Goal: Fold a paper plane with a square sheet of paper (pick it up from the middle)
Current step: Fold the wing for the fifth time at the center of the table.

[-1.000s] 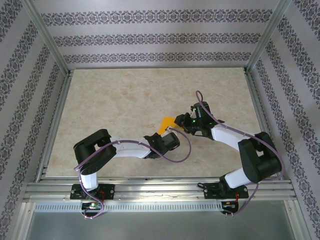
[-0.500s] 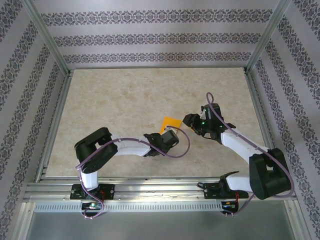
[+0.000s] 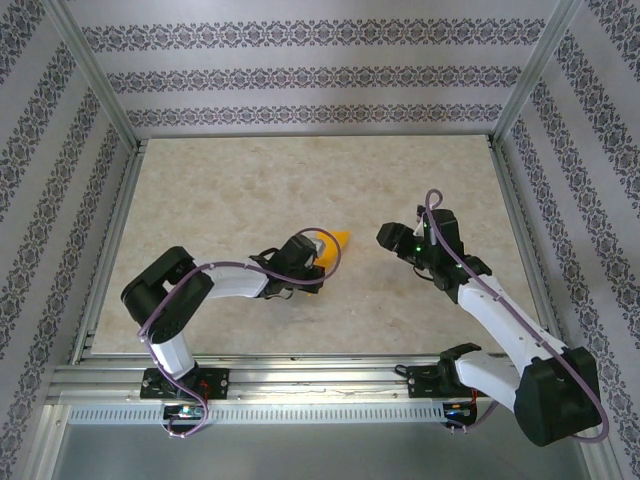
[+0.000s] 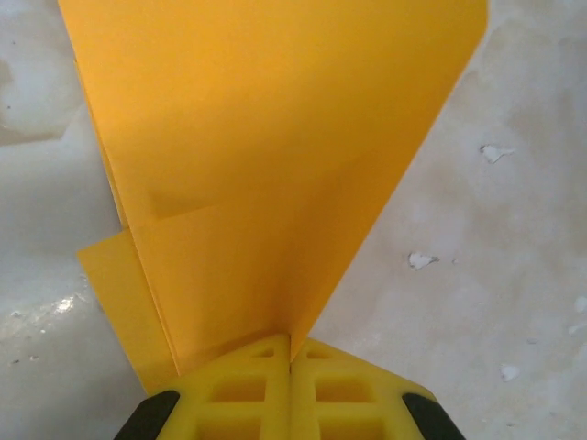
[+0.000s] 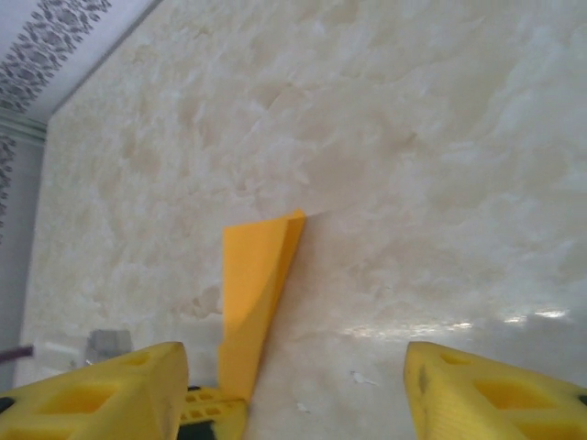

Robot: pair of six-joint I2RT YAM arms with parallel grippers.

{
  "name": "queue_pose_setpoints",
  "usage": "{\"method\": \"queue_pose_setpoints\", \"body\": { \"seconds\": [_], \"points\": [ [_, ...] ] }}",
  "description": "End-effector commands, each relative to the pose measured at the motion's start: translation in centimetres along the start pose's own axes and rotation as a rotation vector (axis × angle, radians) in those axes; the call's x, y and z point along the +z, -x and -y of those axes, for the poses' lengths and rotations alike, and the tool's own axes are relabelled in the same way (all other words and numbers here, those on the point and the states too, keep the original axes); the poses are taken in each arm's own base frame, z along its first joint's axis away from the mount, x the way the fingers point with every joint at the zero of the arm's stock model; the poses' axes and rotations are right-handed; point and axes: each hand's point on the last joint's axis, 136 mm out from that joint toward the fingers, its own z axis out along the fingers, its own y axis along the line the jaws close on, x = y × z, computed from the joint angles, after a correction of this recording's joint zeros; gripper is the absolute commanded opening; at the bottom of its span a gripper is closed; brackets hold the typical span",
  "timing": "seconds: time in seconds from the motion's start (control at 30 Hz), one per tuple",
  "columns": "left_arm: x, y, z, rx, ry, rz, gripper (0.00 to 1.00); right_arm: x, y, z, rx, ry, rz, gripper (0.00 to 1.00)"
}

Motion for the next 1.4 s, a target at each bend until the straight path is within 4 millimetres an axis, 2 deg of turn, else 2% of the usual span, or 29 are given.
{"method": "queue_pose_setpoints", "body": {
  "seconds": [0.0,0.03,0.13,0.23,0.37,0.67,0.87,0.93,1.17,1.37],
  "points": [
    [-0.9,1.5,3.0,-0.082,-0.221,0.021,0.0,-0.8,0.6,0.1,-0.108,-0.04,0.009,0.76],
    [-1.0,1.7,3.1,-0.093,-0.238,0.024,0.0,-0.8,0.7,0.0,-0.115,-0.037,0.011,0.86],
    [-1.0,1.9,3.4,-0.121,-0.291,0.023,0.0,-0.6,1.0,-0.1,-0.076,-0.011,0.015,0.98],
    [-1.1,2.0,3.7,-0.15,-0.345,0.03,0.0,-0.2,0.6,-1.4,-0.018,0.145,-0.01,0.98],
    [-0.9,2.0,3.9,-0.184,-0.396,0.028,0.0,0.2,0.4,-1.9,0.059,0.279,-0.003,0.97],
    [0.1,1.6,4.1,-0.226,-0.455,0.014,0.0,3.6,-5.0,-3.9,-0.046,0.314,-0.244,0.57],
    [0.5,1.3,4.0,-0.251,-0.485,0.016,0.0,5.8,-7.5,-4.5,-0.069,0.312,-0.337,0.28],
    [0.6,1.1,4.0,-0.258,-0.497,0.017,0.0,6.4,-8.0,-4.6,-0.062,0.315,-0.361,0.21],
    [1.0,1.0,3.9,-0.294,-0.52,0.028,0.0,8.3,-8.9,-4.8,-0.045,0.327,-0.404,0.12],
    [1.1,0.8,3.7,-0.316,-0.523,0.03,0.0,9.7,-9.2,-4.4,-0.027,0.32,-0.421,0.1]
  ]
}}
